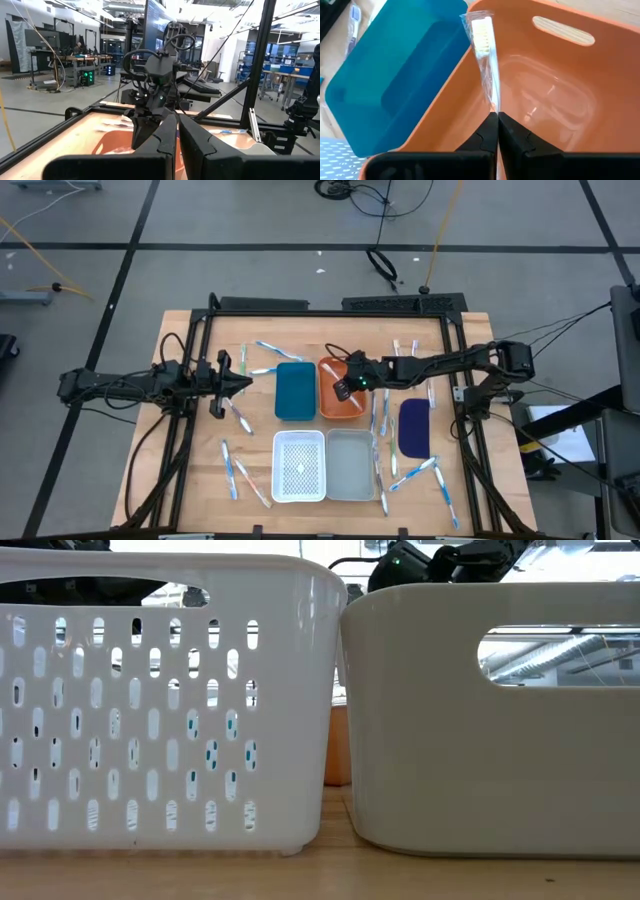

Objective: Pick & Place Toothbrushes
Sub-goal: Put the orange toothbrush into the orange bin

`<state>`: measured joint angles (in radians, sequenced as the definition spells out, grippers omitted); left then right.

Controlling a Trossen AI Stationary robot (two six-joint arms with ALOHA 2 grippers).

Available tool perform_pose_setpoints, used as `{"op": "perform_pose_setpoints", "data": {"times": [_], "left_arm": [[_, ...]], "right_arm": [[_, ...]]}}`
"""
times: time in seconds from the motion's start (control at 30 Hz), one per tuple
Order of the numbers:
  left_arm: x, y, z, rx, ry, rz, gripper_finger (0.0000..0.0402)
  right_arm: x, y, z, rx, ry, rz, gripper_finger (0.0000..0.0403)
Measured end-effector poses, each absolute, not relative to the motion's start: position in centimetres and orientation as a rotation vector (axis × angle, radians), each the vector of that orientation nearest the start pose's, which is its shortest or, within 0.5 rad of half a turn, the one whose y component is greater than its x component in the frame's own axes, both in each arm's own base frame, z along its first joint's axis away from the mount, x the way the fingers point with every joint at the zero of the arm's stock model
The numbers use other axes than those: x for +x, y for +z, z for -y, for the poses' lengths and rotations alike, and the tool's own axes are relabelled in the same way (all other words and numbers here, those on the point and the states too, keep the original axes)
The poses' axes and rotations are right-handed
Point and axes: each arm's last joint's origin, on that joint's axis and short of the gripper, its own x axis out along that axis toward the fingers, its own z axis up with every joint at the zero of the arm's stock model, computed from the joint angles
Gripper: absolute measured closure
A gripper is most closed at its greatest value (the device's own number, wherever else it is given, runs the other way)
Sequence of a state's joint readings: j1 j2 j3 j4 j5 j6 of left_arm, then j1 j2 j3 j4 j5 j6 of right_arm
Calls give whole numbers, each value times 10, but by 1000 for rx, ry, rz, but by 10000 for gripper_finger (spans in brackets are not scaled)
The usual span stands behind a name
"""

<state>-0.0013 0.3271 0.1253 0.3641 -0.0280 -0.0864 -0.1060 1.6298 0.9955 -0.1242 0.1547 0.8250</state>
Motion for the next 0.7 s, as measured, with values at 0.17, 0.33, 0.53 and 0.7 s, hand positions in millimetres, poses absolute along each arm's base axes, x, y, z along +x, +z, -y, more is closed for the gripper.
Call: {"op": "perform_pose_setpoints", "data": {"times": [0.17, 0.33, 0.53, 0.7], "left_arm": [[117, 214, -1, -89, 20, 163, 382], [117, 214, -1, -89, 20, 163, 382], [117, 214, -1, -89, 20, 163, 382], [117, 214, -1, -88, 20, 164, 382]], "right_arm": [[336, 204, 42, 764, -549, -612, 373], [336, 204, 44, 766, -554, -610, 327], [333, 214, 44, 734, -527, -582, 290], [324, 241, 43, 682, -476, -496, 291]]}}
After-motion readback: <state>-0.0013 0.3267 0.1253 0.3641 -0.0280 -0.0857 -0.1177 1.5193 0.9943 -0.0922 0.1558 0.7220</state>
